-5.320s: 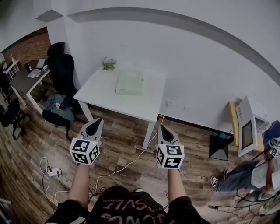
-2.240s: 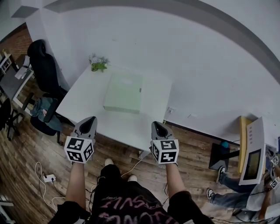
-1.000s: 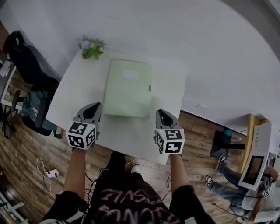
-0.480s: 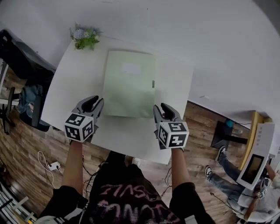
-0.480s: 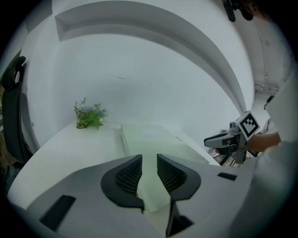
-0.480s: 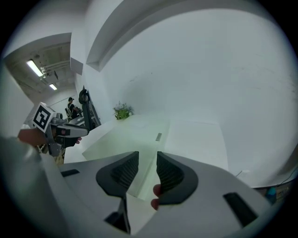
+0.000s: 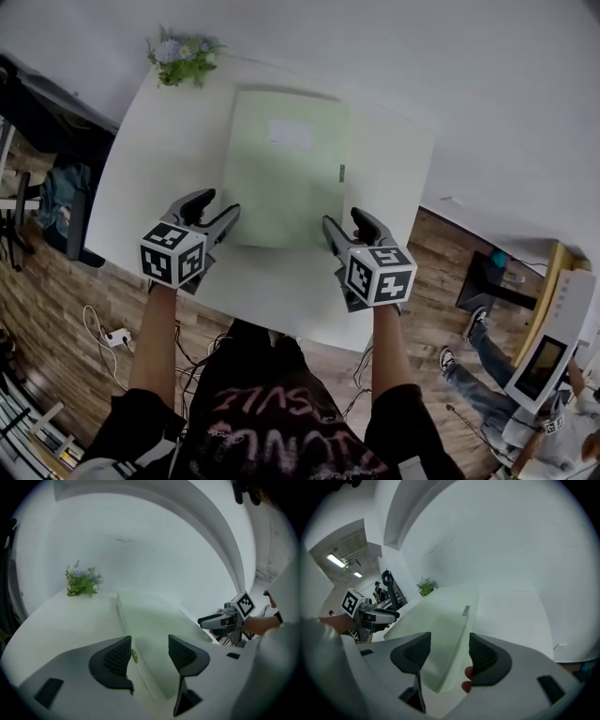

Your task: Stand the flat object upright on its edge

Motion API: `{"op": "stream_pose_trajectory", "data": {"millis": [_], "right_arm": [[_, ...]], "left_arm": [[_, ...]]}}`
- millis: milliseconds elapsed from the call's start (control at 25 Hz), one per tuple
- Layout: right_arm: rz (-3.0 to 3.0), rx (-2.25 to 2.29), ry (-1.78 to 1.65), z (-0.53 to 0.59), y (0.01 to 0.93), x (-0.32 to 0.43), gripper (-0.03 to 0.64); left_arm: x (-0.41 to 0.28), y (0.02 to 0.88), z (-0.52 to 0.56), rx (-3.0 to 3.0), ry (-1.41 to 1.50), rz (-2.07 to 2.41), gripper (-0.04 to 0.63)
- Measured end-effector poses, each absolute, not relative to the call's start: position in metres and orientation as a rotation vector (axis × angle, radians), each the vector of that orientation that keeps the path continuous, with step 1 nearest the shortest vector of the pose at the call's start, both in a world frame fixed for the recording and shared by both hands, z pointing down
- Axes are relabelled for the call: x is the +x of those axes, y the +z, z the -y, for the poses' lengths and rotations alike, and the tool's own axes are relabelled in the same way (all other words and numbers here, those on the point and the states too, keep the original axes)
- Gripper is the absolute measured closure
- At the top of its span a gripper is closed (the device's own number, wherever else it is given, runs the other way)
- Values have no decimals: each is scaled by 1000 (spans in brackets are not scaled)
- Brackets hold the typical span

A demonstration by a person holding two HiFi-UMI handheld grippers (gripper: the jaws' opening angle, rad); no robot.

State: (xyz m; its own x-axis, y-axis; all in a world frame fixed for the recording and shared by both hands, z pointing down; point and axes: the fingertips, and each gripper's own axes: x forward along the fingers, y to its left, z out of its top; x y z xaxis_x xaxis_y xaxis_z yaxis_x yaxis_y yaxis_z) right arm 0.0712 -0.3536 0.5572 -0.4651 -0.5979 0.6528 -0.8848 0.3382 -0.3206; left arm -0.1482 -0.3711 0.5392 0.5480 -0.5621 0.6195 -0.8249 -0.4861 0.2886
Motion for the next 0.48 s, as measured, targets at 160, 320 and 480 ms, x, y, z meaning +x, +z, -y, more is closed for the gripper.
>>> {"op": "stream_pose_trajectory", "data": {"millis": [160, 320, 480], "right_arm": [[2176, 1258, 995, 360, 565, 68, 354], [2161, 1224, 1013, 366, 572, 66, 345], [2153, 1198, 1059, 370, 578, 64, 339]], "left_arm": [[-150, 547, 379, 2161, 563, 1109, 322], [-152, 556, 382, 2114, 571, 1083, 302], [-149, 566, 384, 2085, 583, 1040, 290]]}}
